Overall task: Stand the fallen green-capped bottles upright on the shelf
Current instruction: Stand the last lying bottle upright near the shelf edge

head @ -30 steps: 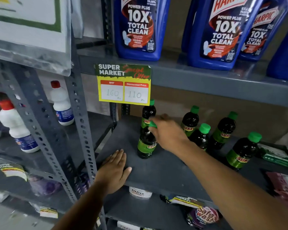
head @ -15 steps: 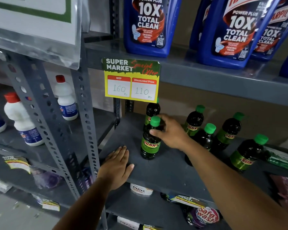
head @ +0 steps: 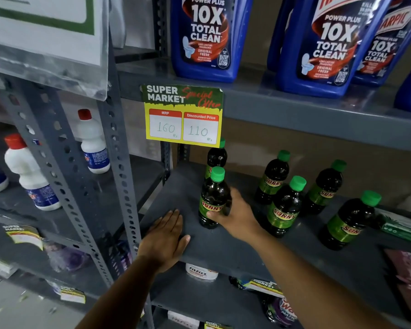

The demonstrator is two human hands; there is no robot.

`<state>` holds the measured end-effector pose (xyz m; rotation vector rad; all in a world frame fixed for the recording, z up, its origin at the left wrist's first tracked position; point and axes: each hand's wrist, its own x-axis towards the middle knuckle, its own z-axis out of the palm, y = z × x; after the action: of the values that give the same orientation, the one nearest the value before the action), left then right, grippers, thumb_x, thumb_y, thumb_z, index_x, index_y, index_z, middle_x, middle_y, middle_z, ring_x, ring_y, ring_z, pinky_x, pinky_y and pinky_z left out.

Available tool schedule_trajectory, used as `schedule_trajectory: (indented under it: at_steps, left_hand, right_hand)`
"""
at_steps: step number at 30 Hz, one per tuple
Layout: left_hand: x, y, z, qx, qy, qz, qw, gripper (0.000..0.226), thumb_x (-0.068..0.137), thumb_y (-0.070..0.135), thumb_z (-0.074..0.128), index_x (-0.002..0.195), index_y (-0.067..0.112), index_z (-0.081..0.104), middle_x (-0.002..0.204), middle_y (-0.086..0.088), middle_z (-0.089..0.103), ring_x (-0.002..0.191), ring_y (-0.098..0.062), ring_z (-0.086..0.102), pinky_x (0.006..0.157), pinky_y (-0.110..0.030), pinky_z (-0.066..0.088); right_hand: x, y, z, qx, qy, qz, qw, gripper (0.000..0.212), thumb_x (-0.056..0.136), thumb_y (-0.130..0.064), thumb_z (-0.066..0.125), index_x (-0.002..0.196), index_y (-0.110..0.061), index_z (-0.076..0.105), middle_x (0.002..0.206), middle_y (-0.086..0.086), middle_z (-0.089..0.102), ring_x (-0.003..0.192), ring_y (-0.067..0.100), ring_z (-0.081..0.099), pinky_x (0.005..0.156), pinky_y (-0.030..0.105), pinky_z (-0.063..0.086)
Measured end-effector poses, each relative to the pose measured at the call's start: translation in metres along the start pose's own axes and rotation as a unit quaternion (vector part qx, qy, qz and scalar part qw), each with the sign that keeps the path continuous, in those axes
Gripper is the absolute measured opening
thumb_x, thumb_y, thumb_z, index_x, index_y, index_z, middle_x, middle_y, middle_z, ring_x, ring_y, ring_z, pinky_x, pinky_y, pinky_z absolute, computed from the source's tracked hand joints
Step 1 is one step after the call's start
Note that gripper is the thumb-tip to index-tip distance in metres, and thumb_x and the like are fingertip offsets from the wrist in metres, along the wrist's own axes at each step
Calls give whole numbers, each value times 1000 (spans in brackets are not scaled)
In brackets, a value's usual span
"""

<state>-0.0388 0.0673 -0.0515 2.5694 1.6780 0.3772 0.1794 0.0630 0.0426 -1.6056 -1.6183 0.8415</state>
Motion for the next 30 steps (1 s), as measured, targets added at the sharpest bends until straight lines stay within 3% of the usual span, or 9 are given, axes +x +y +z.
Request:
schedule_trajectory:
  at_steps: [3, 8, 14, 26, 30]
  left_hand:
    - [0, 0, -1, -14, 3, 1, 1000, 86, 87, 63, -6, 144, 7, 27, 153, -12, 28, 142, -23, 20, 114, -38, 14]
    - [2, 0, -4, -26, 8, 0, 1000, 83, 89, 57, -8, 143, 7, 32, 152, -10, 32, 141, -22, 22, 114, -41, 17]
    - [5, 0, -1, -22, -1, 0, 1000, 72, 89, 49, 4, 145, 11, 27, 155, -6, 24, 143, -20, 15, 114, -38, 13]
    - [4, -1, -1, 6, -20, -4, 1000, 75, 86, 52, -2, 148, 13, 17, 158, -4, 15, 144, -18, 8, 114, -36, 7]
    - [5, 1, -2, 3, -20, -6, 1000, 75, 87, 52, -2, 148, 13, 16, 158, -4, 14, 144, -17, 6, 114, -35, 5]
  right_hand:
    - [2, 3, 4, 22, 20, 6, 1000, 78, 76, -28, 81, 142, -24, 39, 131, -3, 62, 121, 14, 58, 106, 41, 46]
    - [3, 15, 13, -8, 0, 22, 1000, 83, 71, -29, 85, 140, -23, 40, 129, -3, 62, 117, 12, 58, 95, 26, 43]
    - [-1, 21, 19, -12, 21, 9, 1000, 74, 77, -22, 81, 140, -19, 42, 127, -1, 64, 108, 8, 57, 91, 21, 41]
    - [-5, 24, 26, -21, 29, -5, 999, 75, 78, -24, 80, 141, -20, 39, 129, 0, 64, 117, 15, 61, 99, 32, 47]
    - [-7, 26, 32, -23, 42, 5, 999, 71, 77, -27, 80, 137, -18, 43, 125, -1, 64, 115, 15, 60, 93, 25, 45]
